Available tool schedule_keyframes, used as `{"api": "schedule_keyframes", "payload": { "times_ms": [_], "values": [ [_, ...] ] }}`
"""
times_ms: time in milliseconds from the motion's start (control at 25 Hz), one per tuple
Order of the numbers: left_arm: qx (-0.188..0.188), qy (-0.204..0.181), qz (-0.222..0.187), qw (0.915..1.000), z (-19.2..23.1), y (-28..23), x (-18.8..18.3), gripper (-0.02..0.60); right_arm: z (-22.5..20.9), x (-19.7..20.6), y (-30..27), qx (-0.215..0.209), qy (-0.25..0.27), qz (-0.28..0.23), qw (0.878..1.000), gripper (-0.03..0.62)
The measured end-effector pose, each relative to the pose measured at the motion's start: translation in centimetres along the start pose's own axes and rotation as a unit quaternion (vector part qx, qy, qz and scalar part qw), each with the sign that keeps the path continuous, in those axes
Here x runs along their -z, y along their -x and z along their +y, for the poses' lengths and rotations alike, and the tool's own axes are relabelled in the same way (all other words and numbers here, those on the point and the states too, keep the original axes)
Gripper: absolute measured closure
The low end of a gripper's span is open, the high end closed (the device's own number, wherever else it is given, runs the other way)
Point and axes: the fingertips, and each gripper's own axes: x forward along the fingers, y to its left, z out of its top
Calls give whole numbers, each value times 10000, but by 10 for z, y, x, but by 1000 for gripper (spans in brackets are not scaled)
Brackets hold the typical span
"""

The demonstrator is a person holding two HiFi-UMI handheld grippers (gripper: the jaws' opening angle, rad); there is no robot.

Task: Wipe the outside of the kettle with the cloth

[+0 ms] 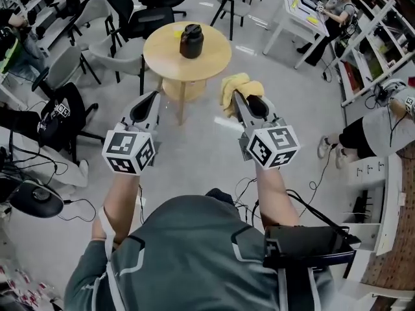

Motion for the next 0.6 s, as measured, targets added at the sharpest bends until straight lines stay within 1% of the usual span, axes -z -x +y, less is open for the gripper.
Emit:
{"api": "schedule_keyframes", "payload": {
  "times_ms": [120,240,320,400,600],
  "values": [
    [45,-3,41,10000,0,-5,2,574,1,-1,0,-6,29,1,10000,493],
    [105,175,37,9998,4,-10,3,574,0,3,-8,-76,6,45,10000,493],
    [124,162,-7,9998,10,-17,3,574,-6,4,-21,-105,-4,-8,9999,493],
    [46,98,-2,9999,19,-29,4,574,-15,6,-39,-166,-47,-67,9998,493],
    [-260,-73,-16,9996,42,-78,5,574,-45,11,-88,-527,8,-180,9984,493]
  ]
}}
